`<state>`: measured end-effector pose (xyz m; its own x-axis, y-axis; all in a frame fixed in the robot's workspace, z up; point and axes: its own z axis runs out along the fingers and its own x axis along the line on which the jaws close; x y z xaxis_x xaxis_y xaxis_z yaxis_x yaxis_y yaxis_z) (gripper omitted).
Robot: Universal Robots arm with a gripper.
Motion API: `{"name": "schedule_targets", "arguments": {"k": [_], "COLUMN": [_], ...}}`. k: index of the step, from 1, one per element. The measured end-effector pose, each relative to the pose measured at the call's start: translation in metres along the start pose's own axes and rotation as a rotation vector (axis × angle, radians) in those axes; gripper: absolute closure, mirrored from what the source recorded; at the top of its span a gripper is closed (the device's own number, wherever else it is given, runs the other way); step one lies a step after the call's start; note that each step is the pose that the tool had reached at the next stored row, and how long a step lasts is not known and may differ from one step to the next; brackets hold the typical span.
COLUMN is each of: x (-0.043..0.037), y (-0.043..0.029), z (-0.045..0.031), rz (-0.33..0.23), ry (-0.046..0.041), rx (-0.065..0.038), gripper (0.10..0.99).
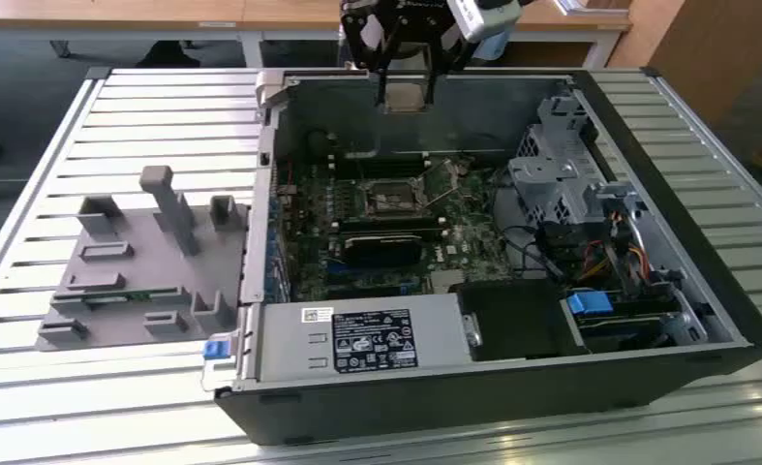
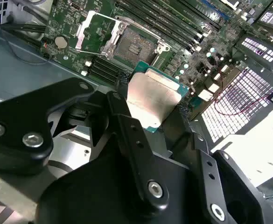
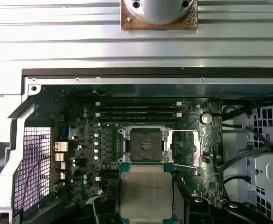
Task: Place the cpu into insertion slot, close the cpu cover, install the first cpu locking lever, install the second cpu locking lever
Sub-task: 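Place the cpu into insertion slot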
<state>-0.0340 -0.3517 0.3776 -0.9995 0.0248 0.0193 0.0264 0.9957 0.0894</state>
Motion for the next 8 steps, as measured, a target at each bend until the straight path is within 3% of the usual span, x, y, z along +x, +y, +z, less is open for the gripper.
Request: {"name": "schedule_targets", "arguments": {"k": [8], "x": [0.0], "y": [0.0], "z": [0.0], "rz": [0.003], "ry": [-0.0003], "rx": [0.0], "gripper": [0.545]}}
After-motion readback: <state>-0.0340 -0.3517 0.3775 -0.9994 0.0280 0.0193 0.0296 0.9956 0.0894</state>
